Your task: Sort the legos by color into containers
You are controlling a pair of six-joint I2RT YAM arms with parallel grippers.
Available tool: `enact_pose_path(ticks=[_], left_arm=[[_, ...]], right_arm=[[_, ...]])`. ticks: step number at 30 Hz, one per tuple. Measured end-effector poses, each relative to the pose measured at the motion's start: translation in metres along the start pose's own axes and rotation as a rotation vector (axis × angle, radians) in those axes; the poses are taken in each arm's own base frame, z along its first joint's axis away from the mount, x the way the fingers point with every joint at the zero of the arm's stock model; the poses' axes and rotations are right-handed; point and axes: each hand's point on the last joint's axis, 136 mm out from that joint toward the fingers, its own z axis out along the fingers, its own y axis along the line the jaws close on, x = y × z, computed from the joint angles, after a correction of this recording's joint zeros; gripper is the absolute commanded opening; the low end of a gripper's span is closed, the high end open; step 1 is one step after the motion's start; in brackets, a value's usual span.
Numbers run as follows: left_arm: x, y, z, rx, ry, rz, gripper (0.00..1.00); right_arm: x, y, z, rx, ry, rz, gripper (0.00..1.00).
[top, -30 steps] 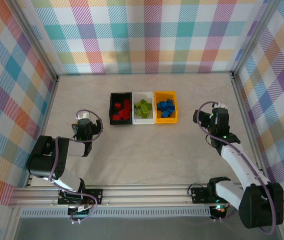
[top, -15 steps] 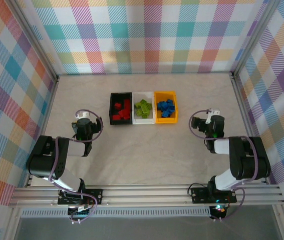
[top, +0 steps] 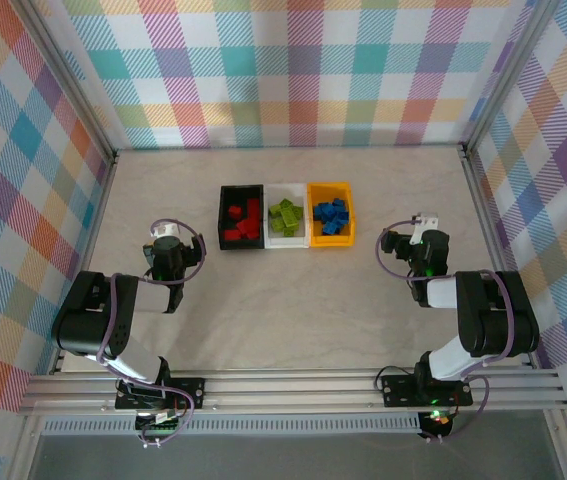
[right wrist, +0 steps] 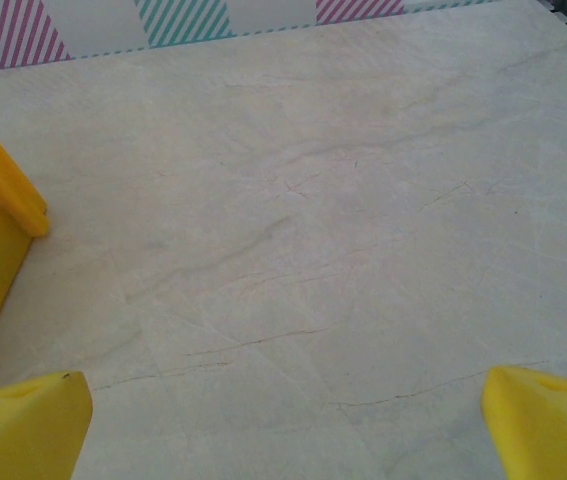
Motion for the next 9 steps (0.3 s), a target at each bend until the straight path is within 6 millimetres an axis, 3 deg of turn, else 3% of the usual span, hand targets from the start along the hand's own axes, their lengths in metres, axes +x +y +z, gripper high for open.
enact_pose_path(ticks=[9], left_arm=[[0.0000, 0.0000, 0.0000, 0.000, 0.000, 0.000, 1.00]], right_arm=[[-0.0010, 0.0001, 0.0000, 0.000, -0.004, 0.000, 1.00]])
